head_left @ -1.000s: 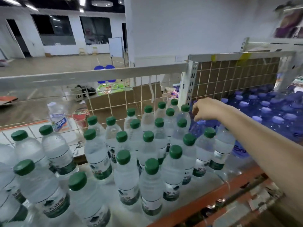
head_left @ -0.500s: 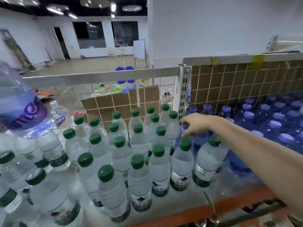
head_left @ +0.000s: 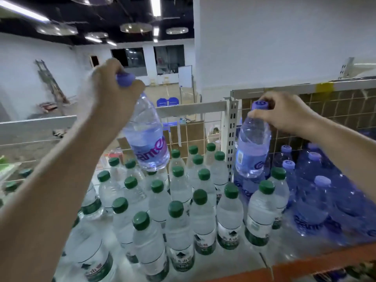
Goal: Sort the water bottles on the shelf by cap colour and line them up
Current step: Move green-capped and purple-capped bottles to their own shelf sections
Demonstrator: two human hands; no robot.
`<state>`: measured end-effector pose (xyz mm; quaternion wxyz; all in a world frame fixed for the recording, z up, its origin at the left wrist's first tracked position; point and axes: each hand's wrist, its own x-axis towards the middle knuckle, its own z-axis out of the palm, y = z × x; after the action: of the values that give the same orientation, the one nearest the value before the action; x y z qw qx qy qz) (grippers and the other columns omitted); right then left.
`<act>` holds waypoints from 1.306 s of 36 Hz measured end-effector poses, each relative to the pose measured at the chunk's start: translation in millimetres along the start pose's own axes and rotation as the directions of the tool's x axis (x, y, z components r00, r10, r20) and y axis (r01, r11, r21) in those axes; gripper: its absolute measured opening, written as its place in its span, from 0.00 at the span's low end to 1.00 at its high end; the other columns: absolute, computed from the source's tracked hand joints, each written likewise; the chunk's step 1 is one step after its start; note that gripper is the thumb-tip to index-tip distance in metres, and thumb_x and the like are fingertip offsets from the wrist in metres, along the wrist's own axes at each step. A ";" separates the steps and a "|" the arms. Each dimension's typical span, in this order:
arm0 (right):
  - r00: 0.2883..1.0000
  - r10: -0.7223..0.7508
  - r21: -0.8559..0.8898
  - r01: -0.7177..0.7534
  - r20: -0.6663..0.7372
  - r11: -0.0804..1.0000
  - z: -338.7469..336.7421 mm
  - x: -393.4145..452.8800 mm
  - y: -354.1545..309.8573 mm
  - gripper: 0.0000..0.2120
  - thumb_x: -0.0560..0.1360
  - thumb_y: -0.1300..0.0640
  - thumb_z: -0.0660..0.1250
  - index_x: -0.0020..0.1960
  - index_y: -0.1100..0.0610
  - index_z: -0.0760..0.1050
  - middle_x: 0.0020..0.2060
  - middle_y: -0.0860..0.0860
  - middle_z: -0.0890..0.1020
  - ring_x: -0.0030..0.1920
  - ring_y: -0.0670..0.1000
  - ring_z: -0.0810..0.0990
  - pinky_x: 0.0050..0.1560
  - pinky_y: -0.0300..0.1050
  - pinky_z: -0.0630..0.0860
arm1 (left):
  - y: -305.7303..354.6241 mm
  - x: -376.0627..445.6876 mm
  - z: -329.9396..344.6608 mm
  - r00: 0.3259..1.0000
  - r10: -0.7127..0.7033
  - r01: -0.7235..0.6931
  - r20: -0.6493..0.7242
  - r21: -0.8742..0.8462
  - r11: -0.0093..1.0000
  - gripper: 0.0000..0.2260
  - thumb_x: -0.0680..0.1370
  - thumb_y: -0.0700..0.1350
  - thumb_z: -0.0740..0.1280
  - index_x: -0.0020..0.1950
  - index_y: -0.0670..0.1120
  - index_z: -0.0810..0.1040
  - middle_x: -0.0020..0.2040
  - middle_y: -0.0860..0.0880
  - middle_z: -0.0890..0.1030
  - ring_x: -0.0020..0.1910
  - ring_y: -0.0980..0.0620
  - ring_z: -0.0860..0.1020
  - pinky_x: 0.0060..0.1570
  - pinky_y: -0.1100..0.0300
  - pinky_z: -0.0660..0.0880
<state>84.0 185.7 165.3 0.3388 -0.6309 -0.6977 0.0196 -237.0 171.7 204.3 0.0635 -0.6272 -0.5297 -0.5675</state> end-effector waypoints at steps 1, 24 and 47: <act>0.998 0.009 0.008 -0.009 -0.062 1.000 -5.6 -1.8 -2.5 0.15 0.73 0.45 0.71 0.50 0.56 0.76 0.38 0.53 0.79 0.36 0.53 0.75 0.37 0.45 0.69 | 4.4 0.8 4.8 1.000 -0.003 0.003 0.006 -0.014 1.000 0.08 0.67 0.50 0.66 0.39 0.47 0.71 0.33 0.52 0.71 0.37 0.50 0.69 0.37 0.57 0.66; 0.892 -0.146 0.061 0.190 -0.429 0.980 -113.5 -36.2 60.8 0.16 0.74 0.41 0.68 0.46 0.54 0.75 0.33 0.46 0.74 0.37 0.50 0.73 0.39 0.45 0.70 | 130.3 -61.3 77.4 0.994 -0.008 0.001 0.112 0.062 0.998 0.09 0.74 0.48 0.66 0.49 0.44 0.75 0.42 0.48 0.75 0.40 0.46 0.71 0.33 0.57 0.63; 0.837 -0.181 -0.060 0.176 -0.516 0.983 -211.4 -44.5 234.4 0.15 0.71 0.39 0.69 0.43 0.50 0.71 0.35 0.48 0.75 0.39 0.52 0.72 0.40 0.45 0.68 | 281.2 -112.5 206.3 0.989 0.045 -0.032 0.139 -0.098 0.995 0.11 0.70 0.52 0.66 0.44 0.45 0.75 0.38 0.48 0.76 0.41 0.40 0.78 0.40 0.47 0.77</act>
<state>391.3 108.9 201.5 0.5115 -0.5467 -0.6362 -0.1864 126.2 124.3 191.5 0.0070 -0.6781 -0.4928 -0.5451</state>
